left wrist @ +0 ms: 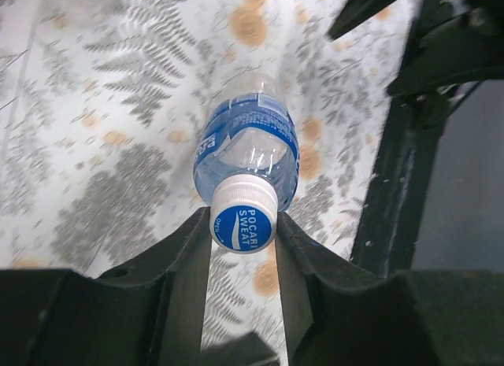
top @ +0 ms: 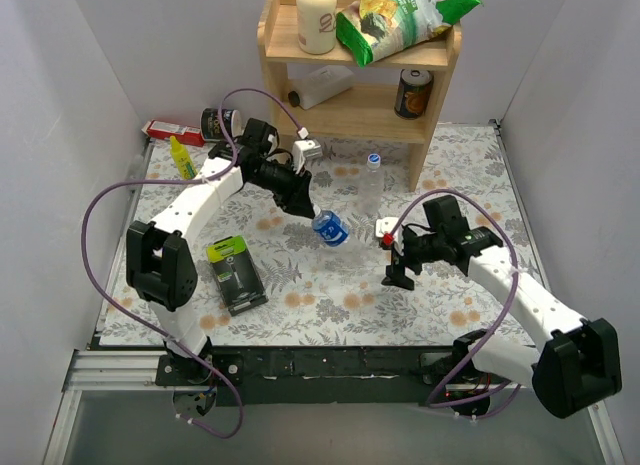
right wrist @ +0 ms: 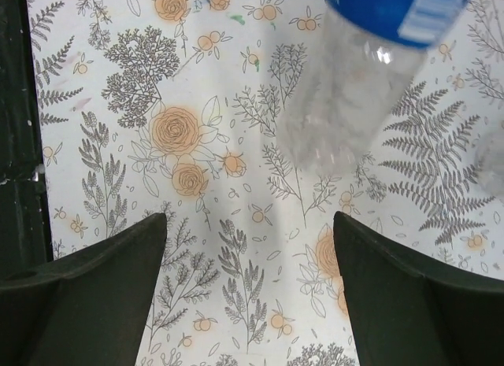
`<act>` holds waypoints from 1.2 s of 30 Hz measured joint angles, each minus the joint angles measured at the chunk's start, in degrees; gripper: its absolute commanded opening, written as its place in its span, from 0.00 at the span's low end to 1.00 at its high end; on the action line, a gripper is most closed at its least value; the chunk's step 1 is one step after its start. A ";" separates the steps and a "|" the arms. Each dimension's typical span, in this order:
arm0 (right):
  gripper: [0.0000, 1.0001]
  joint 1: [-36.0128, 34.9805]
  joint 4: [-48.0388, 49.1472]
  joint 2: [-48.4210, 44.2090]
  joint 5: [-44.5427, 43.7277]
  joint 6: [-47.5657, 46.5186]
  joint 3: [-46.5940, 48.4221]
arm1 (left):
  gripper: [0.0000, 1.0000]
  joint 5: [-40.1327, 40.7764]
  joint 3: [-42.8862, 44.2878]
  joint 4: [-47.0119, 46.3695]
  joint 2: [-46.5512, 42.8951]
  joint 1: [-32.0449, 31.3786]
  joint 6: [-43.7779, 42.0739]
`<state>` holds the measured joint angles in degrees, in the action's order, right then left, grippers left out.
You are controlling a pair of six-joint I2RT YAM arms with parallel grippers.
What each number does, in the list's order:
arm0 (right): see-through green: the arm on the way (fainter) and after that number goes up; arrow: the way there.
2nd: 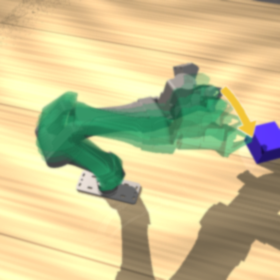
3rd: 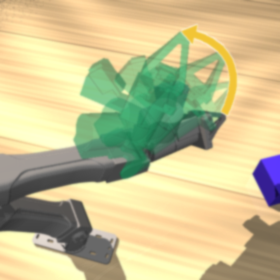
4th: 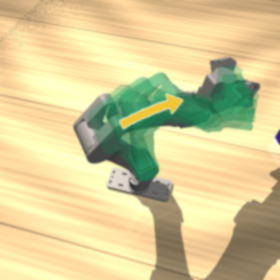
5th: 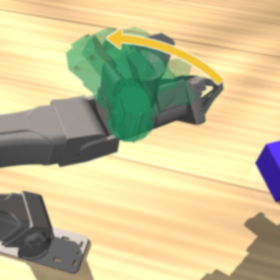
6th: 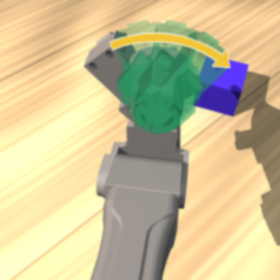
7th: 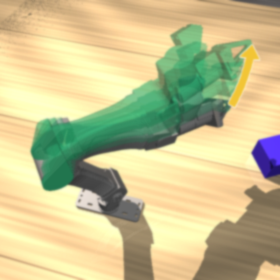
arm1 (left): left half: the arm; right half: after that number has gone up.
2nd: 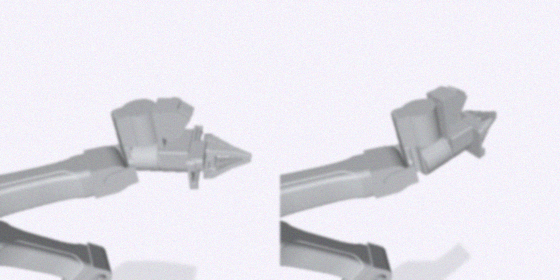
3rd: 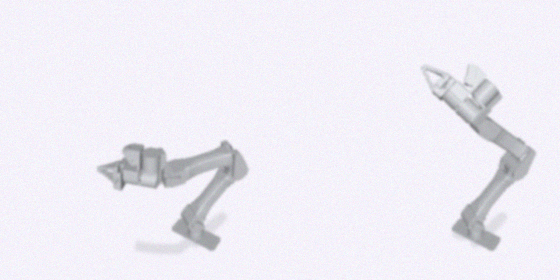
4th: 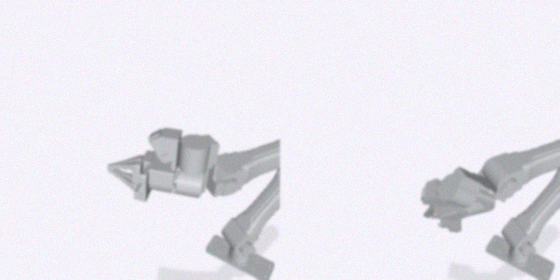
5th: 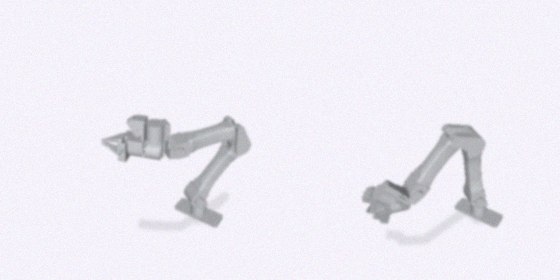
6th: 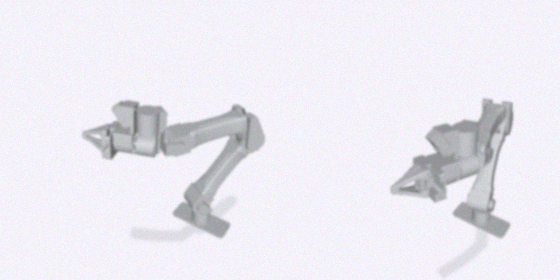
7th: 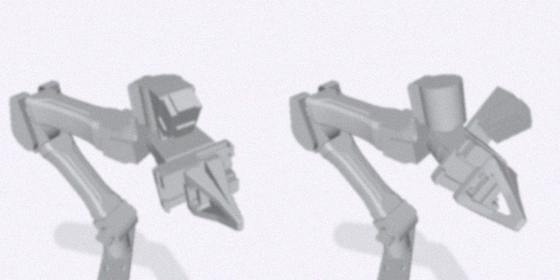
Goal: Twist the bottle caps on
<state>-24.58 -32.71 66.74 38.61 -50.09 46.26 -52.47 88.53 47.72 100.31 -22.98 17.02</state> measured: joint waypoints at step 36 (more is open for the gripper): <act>0.92 3.58 9.38 -2.01 -4.17 11.63 -13.53 | 0.05 40.92 31.32 29.14 9.73 -12.76 -25.77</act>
<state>-20.99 -23.33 64.73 34.44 -38.46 32.73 -11.55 119.85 76.86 110.04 -35.75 -8.75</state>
